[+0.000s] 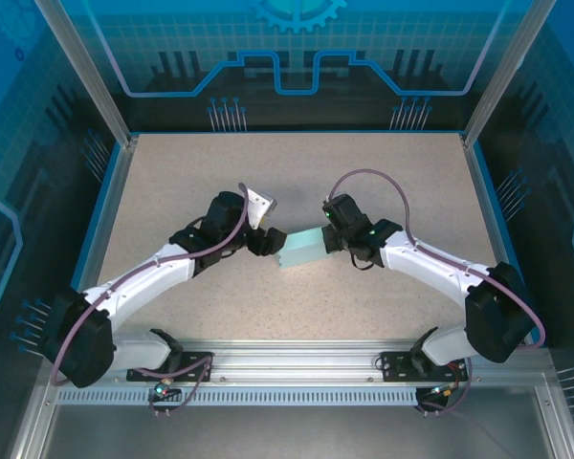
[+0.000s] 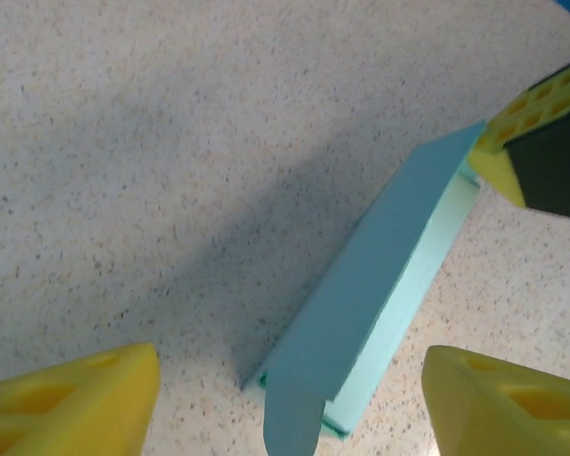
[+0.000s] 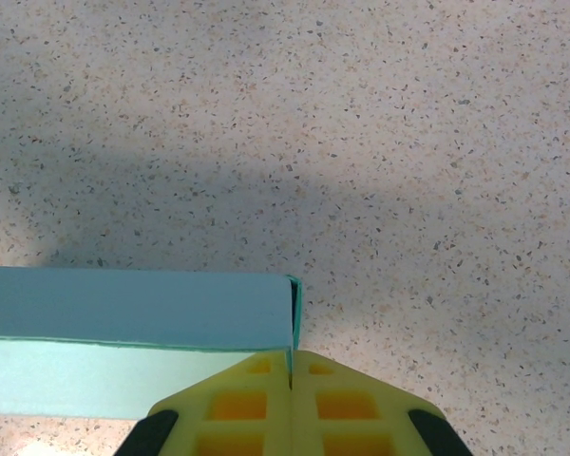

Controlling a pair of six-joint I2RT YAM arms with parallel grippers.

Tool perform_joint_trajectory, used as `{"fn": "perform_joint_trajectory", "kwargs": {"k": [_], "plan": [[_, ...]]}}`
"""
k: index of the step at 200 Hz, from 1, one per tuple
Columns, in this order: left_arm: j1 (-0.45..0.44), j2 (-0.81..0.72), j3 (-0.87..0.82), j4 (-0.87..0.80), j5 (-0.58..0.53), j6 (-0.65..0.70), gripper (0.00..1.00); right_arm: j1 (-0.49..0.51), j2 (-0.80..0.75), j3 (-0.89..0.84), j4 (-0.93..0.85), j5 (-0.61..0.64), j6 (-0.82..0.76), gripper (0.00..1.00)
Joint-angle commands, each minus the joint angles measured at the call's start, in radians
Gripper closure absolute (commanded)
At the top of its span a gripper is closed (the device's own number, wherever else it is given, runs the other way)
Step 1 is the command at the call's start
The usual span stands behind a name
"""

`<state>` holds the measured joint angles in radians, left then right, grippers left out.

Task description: Fold the paper box

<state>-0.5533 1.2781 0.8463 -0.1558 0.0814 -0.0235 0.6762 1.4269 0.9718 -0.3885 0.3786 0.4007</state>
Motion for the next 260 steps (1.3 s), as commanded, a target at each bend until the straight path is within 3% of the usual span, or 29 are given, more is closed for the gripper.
{"fn": "perform_joint_trajectory", "kwargs": {"k": [1,48,128,175,214,260], "plan": [[-0.027,0.007,0.007,-0.149,-0.068,-0.087,0.35,0.016,0.019,0.02,-0.032,0.016,0.016,1.0],[-0.051,0.063,0.079,-0.23,-0.117,-0.039,0.6,0.016,0.013,0.026,-0.035,0.019,0.01,1.0],[-0.051,0.157,0.136,-0.213,-0.119,0.002,0.74,0.016,0.009,0.023,-0.039,0.014,0.01,1.0],[-0.052,0.165,0.149,-0.215,-0.117,0.0,0.79,0.016,0.012,0.022,-0.043,0.012,0.01,1.0],[-0.051,0.155,0.155,-0.234,-0.136,0.005,0.72,0.018,0.012,0.021,-0.046,0.012,0.008,1.0],[-0.052,0.145,0.151,-0.236,-0.132,0.001,0.77,0.018,0.012,0.021,-0.049,0.011,0.01,1.0]]}}
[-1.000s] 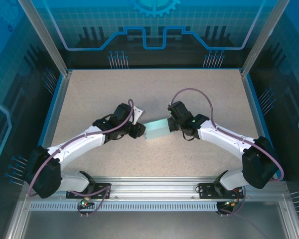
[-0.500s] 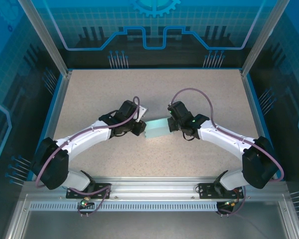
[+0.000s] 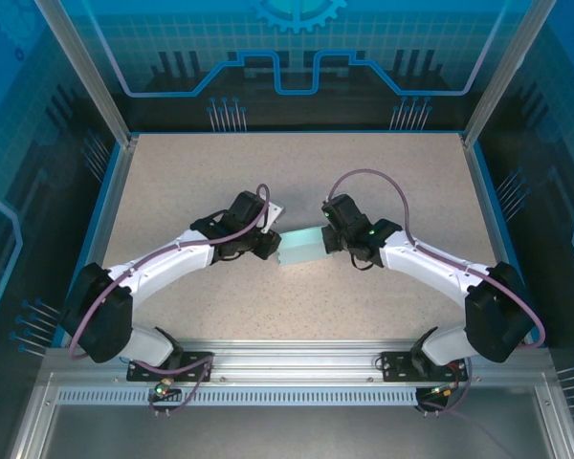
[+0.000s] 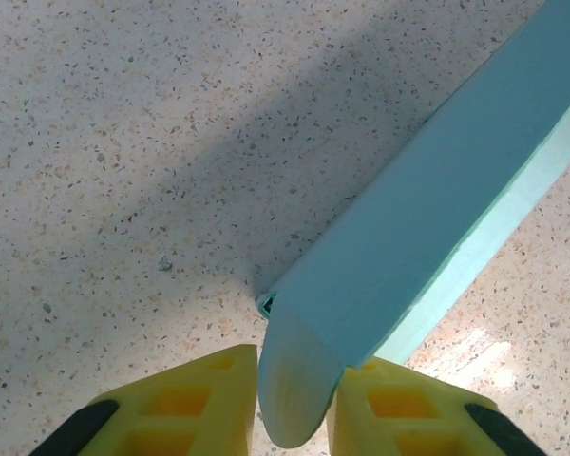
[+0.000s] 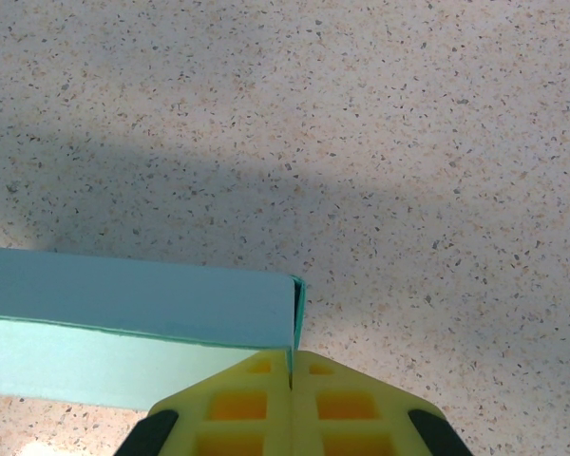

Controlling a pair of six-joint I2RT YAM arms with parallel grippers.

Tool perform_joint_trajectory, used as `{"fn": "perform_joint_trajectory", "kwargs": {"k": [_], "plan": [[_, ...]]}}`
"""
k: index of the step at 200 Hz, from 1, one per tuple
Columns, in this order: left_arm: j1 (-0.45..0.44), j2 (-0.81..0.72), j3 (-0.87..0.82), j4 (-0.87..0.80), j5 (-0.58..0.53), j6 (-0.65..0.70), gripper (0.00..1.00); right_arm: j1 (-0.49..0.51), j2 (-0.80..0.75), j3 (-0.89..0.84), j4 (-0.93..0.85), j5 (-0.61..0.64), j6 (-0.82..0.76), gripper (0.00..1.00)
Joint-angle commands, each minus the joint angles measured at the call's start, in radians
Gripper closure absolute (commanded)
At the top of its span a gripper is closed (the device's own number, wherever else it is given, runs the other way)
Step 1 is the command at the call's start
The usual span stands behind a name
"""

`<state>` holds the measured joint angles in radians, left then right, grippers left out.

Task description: Fold the paper box

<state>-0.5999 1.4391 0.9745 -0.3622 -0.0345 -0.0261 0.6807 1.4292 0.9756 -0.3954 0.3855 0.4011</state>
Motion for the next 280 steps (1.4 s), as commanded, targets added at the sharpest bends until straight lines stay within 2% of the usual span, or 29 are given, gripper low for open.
{"fn": "perform_joint_trajectory", "kwargs": {"k": [1,67,87,111,193,280], "plan": [[-0.005,-0.016,0.023,-0.03,-0.016,0.003,0.77,0.013,0.01,0.018,-0.042,0.004,0.009,1.0],[-0.022,-0.019,0.039,-0.055,-0.007,-0.046,0.88,0.026,0.014,0.018,-0.043,0.014,0.018,1.0],[-0.033,-0.013,0.05,-0.072,-0.007,-0.123,0.91,0.034,0.02,0.02,-0.043,0.021,0.022,1.0],[-0.037,-0.011,0.049,-0.065,0.002,-0.257,1.0,0.042,0.025,0.019,-0.045,0.025,0.026,1.0],[-0.051,0.019,0.044,-0.004,0.008,-0.551,1.0,0.067,0.031,0.013,-0.047,0.045,0.037,1.0],[-0.082,0.027,-0.015,0.058,-0.059,-0.662,1.0,0.067,0.031,0.012,-0.043,0.045,0.028,1.0]]}}
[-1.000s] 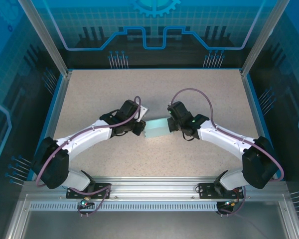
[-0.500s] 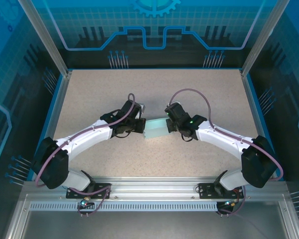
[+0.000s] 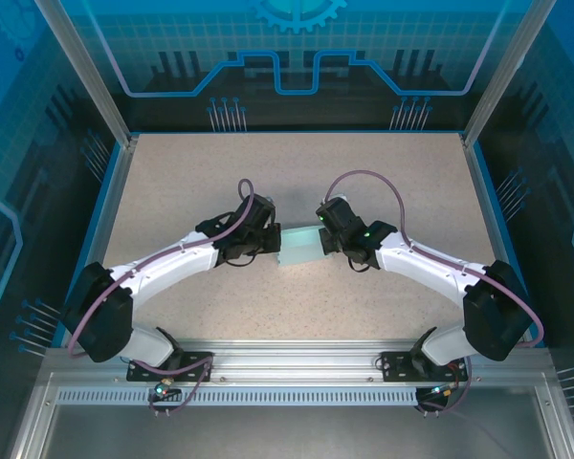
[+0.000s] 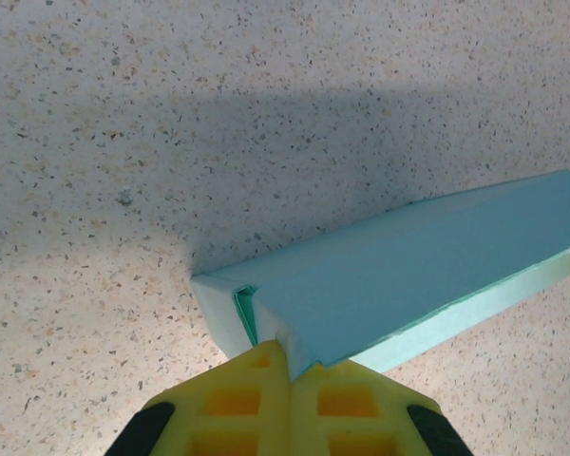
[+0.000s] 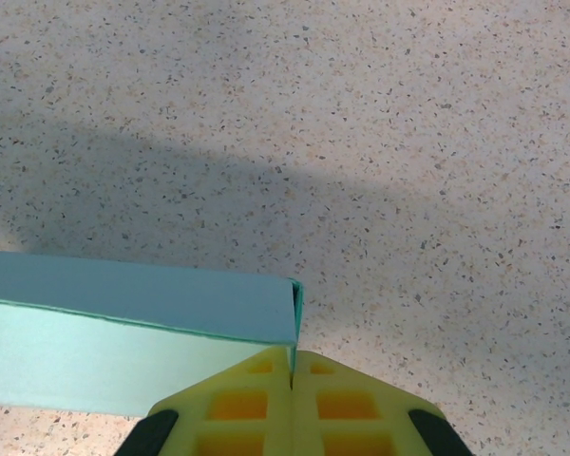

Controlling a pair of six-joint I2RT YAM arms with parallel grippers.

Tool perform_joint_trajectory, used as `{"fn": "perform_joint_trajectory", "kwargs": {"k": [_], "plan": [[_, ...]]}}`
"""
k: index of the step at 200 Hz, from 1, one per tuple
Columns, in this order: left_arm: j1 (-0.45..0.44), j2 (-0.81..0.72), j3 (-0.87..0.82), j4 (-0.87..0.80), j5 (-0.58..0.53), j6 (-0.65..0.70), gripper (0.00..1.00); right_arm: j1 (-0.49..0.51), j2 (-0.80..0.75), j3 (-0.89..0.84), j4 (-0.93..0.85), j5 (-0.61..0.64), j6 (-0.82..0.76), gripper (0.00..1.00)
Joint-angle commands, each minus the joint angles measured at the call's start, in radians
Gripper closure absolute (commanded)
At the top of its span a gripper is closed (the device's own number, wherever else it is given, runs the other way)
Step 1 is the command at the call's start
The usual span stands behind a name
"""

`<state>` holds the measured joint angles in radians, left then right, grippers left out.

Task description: Fold the paper box

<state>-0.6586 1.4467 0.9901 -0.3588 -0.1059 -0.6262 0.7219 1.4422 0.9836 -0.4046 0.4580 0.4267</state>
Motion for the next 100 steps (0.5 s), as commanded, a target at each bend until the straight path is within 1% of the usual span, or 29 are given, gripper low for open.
{"fn": "perform_joint_trajectory", "kwargs": {"k": [1,64,100], "plan": [[-0.024,0.02,-0.031,0.055,0.012,-0.063,1.0,0.025,0.017,0.003,-0.034,-0.027,0.003,1.0],[-0.037,0.014,-0.077,0.088,-0.033,-0.085,1.0,0.023,0.0,-0.008,-0.04,-0.012,-0.002,1.0],[-0.042,-0.001,-0.113,0.098,-0.06,-0.066,1.0,0.011,-0.012,-0.016,-0.043,-0.002,-0.015,1.0]]}}
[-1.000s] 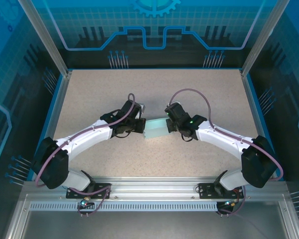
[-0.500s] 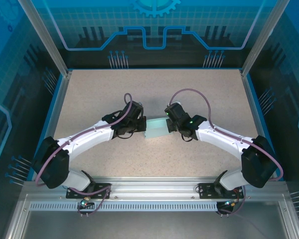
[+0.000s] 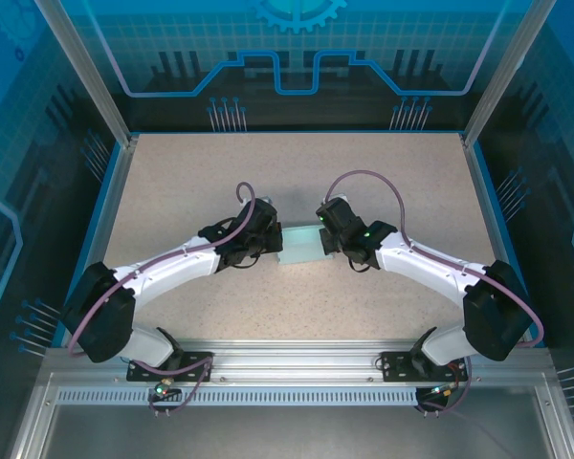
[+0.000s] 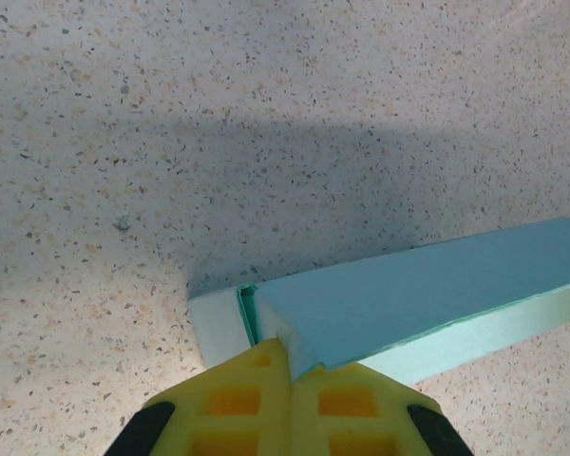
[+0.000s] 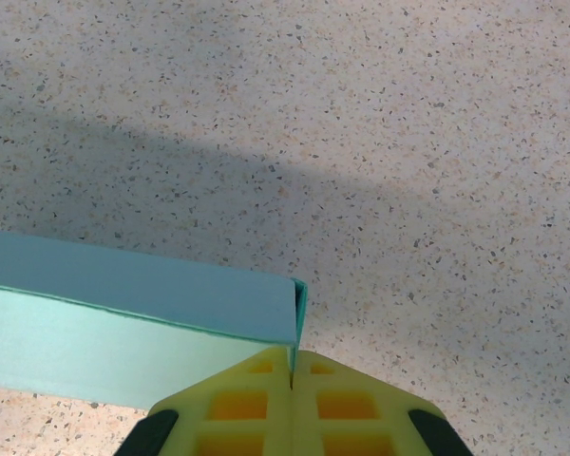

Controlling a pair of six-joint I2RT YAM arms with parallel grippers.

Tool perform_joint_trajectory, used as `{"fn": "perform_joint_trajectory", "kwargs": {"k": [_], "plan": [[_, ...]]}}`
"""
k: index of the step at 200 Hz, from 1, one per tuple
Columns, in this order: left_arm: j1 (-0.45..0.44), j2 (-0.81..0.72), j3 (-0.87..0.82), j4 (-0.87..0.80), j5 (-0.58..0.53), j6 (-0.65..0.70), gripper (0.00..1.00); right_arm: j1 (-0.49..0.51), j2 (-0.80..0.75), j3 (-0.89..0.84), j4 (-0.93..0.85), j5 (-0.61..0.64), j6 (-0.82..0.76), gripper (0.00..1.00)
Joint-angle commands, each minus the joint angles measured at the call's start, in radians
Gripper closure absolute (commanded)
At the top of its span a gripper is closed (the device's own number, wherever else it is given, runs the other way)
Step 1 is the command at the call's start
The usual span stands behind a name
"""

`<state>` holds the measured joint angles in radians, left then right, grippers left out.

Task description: Fold the paper box

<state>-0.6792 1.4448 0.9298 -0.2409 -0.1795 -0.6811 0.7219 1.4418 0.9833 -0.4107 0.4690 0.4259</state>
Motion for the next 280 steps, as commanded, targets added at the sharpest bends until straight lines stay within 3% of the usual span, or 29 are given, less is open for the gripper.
{"fn": "perform_joint_trajectory", "kwargs": {"k": [1,33,49,193,250,280], "plan": [[-0.023,0.0,-0.054,-0.02,0.012,-0.009,1.0,0.011,-0.012,-0.016,-0.036,-0.013,-0.014,1.0],[-0.023,-0.021,-0.081,-0.023,-0.02,0.02,1.0,0.011,-0.015,-0.034,-0.033,-0.002,-0.018,1.0],[-0.024,-0.028,-0.094,-0.014,-0.017,0.035,0.95,0.016,-0.018,-0.05,-0.025,0.012,-0.018,1.0],[-0.014,-0.175,-0.053,-0.041,0.091,0.141,0.36,0.056,-0.023,-0.051,-0.039,0.062,0.011,1.0],[0.11,-0.12,-0.029,0.03,0.213,0.069,0.33,0.062,-0.023,-0.045,-0.045,0.068,0.013,1.0],[0.126,-0.064,-0.022,0.057,0.233,0.049,0.34,0.064,-0.026,-0.044,-0.05,0.073,0.012,1.0]]}}
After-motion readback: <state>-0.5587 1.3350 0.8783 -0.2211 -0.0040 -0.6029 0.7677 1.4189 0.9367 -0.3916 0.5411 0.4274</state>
